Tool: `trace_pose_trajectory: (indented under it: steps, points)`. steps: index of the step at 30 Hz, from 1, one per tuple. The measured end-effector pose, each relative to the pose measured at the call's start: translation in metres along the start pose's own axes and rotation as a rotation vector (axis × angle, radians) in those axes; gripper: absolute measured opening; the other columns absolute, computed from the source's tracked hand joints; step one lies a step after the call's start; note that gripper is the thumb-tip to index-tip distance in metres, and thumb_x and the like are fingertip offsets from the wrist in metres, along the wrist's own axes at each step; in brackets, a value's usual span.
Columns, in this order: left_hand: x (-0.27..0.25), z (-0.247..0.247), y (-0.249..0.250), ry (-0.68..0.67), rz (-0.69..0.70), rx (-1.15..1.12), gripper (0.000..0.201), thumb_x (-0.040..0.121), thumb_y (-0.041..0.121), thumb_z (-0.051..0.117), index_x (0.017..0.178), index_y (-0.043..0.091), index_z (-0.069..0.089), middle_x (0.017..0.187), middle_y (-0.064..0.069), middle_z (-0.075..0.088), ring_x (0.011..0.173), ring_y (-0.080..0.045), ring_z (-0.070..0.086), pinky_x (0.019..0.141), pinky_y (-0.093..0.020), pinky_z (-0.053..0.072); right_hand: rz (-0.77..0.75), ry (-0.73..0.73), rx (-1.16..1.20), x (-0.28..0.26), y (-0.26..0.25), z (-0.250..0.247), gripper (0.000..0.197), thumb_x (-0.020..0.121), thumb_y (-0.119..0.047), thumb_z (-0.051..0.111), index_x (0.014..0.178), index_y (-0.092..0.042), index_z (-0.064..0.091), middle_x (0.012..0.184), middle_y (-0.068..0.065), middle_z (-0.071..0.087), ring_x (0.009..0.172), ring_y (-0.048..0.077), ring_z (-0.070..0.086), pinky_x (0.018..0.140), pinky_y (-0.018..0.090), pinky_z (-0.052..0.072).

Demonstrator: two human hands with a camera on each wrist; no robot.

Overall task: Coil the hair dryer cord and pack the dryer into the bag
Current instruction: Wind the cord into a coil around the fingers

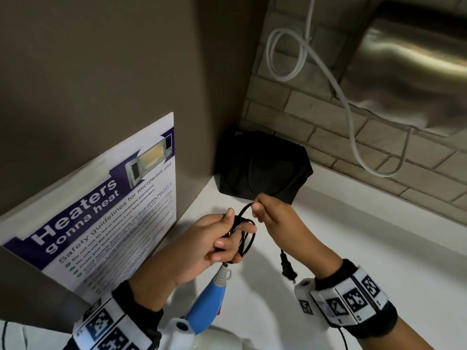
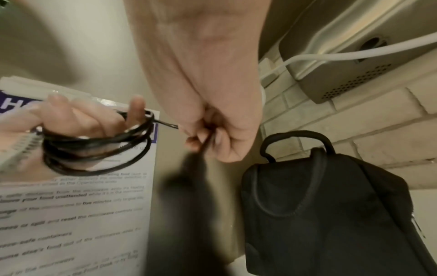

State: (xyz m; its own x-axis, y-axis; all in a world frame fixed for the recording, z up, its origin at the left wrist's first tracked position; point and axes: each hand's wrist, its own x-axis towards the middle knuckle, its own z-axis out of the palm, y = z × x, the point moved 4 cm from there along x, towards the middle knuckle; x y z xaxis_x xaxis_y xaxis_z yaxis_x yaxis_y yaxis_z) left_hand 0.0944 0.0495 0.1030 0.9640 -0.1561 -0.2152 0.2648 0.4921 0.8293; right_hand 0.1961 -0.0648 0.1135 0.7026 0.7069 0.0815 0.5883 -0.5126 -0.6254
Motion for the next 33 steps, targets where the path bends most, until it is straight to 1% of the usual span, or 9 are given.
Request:
trace_pose_trajectory:
  steps: [4,7,9,12,14,18,24,27,33]
  points:
    - [0.001,0.003,0.001,-0.062,0.016,-0.083,0.032,0.094,0.036,0.045,0.076,0.010,0.053,0.045,0.007,0.024,0.034,-0.006,0.022,0.057,-0.025,0.045,-0.011,-0.079,0.158,-0.005,-0.003,0.005,0.027,0.101,-0.028,0.036,0.087,-0.016,0.055,0.075,-0.008,0.057,0.069,0.003,0.053,0.067,0.014,0.039]
    - [0.005,-0.003,-0.002,-0.048,0.008,-0.131,0.030,0.090,0.035,0.048,0.076,0.010,0.048,0.047,0.007,0.021,0.034,-0.005,0.020,0.056,-0.025,0.045,-0.022,-0.196,0.401,-0.011,-0.010,0.009,0.033,0.100,-0.029,0.032,0.114,-0.014,0.058,0.106,-0.002,0.065,0.103,0.007,0.060,0.088,0.017,0.045]
    - [0.006,-0.004,-0.002,-0.037,0.003,-0.149,0.032,0.093,0.036,0.047,0.075,0.010,0.047,0.046,0.008,0.021,0.033,-0.005,0.020,0.054,-0.025,0.046,0.001,-0.257,0.524,-0.014,-0.013,0.010,0.036,0.100,-0.030,0.031,0.121,-0.017,0.056,0.115,-0.004,0.065,0.112,0.006,0.057,0.093,0.018,0.043]
    - [0.007,-0.006,-0.003,-0.039,0.000,-0.170,0.032,0.095,0.035,0.044,0.071,0.014,0.046,0.044,0.009,0.023,0.032,-0.004,0.021,0.054,-0.024,0.045,0.057,-0.335,0.667,-0.018,-0.011,0.011,0.041,0.097,-0.040,0.031,0.127,-0.022,0.054,0.123,-0.003,0.064,0.119,0.016,0.056,0.098,0.037,0.041]
    - [0.008,-0.009,-0.003,-0.068,0.000,-0.184,0.032,0.093,0.036,0.045,0.070,0.015,0.047,0.044,0.010,0.024,0.032,-0.003,0.021,0.054,-0.024,0.044,0.085,-0.406,0.745,-0.019,-0.011,0.013,0.047,0.094,-0.043,0.033,0.131,-0.021,0.051,0.128,0.002,0.061,0.123,0.022,0.054,0.102,0.041,0.038]
    - [0.009,-0.009,-0.005,-0.101,-0.012,-0.185,0.035,0.095,0.035,0.042,0.066,0.017,0.049,0.043,0.010,0.023,0.031,-0.003,0.021,0.054,-0.023,0.044,0.129,-0.402,0.764,-0.017,-0.004,0.021,0.045,0.094,-0.040,0.047,0.121,-0.005,0.054,0.107,0.000,0.066,0.104,0.019,0.059,0.094,0.040,0.039]
    - [0.009,-0.009,-0.008,-0.086,0.017,-0.192,0.033,0.097,0.032,0.039,0.071,0.015,0.049,0.046,0.010,0.027,0.037,-0.006,0.028,0.065,-0.025,0.048,0.127,-0.415,0.977,-0.018,-0.002,0.030,0.070,0.088,-0.051,0.051,0.112,0.014,0.046,0.078,-0.005,0.052,0.079,0.022,0.055,0.087,0.039,0.037]
    - [0.008,-0.011,-0.010,-0.112,0.037,-0.192,0.026,0.094,0.031,0.040,0.077,0.014,0.050,0.051,0.008,0.028,0.044,-0.007,0.030,0.072,-0.025,0.049,0.164,-0.416,1.053,-0.018,-0.002,0.033,0.067,0.089,-0.051,0.049,0.108,0.014,0.047,0.071,-0.008,0.049,0.073,0.023,0.051,0.084,0.039,0.033]
    - [0.007,-0.014,-0.010,-0.078,0.041,-0.263,0.026,0.093,0.029,0.041,0.074,0.012,0.047,0.054,0.006,0.016,0.039,-0.003,0.026,0.057,-0.023,0.046,0.190,-0.309,0.846,-0.019,0.006,0.029,0.029,0.099,-0.028,0.040,0.097,-0.008,0.060,0.077,-0.005,0.058,0.071,0.020,0.037,0.073,0.030,0.033]
